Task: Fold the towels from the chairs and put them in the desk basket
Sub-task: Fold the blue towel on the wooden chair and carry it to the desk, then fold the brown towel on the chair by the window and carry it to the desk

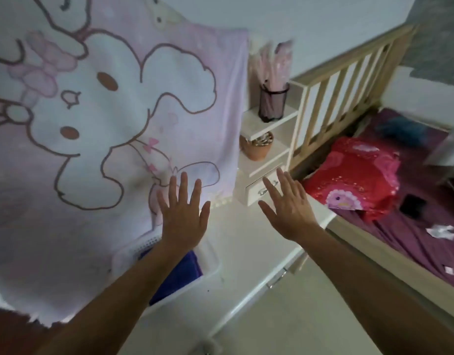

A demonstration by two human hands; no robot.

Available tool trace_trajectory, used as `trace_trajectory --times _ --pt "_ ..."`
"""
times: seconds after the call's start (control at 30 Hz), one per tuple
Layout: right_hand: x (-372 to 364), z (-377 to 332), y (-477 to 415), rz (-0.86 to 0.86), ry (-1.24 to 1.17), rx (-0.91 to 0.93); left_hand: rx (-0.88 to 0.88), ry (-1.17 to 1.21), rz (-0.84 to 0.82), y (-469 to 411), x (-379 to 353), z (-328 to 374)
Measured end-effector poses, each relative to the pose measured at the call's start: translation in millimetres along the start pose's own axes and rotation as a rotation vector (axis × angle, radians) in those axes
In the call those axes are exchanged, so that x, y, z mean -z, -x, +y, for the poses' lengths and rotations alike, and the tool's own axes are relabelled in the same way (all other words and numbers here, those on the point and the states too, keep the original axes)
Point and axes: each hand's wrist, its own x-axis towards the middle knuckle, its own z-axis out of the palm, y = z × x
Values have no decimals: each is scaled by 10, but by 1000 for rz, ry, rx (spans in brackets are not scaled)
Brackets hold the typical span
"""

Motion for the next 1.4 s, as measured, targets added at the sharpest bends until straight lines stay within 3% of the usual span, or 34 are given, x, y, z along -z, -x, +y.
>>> trace_trajectory --times 0.17,0.4,0.57,0.87,1.1,1.27,1.4 --pt "797 1059 1055 111 45 -188 -185 92 30 29 470 1383" --pt "1876 2727 3640 349 210 -585 -655 376 164 501 1200 4387" --pt "2336 3471 5879 492 289 -949 -1047 561 145 1647 1660 6550" --pt "2656 3881 8881 612 511 -1516 -1563 783 90 3819 2223 9241" --pt "2923 4802 10509 542 569 -1794 -1746 887 -14 5078 2535 11087" --pt "3515 5576 11458 500 666 -1844 -1848 894 61 5660 3107 12526" --pt "3712 5892 12112 530 715 -1903 -1918 888 81 6144 3434 13282"
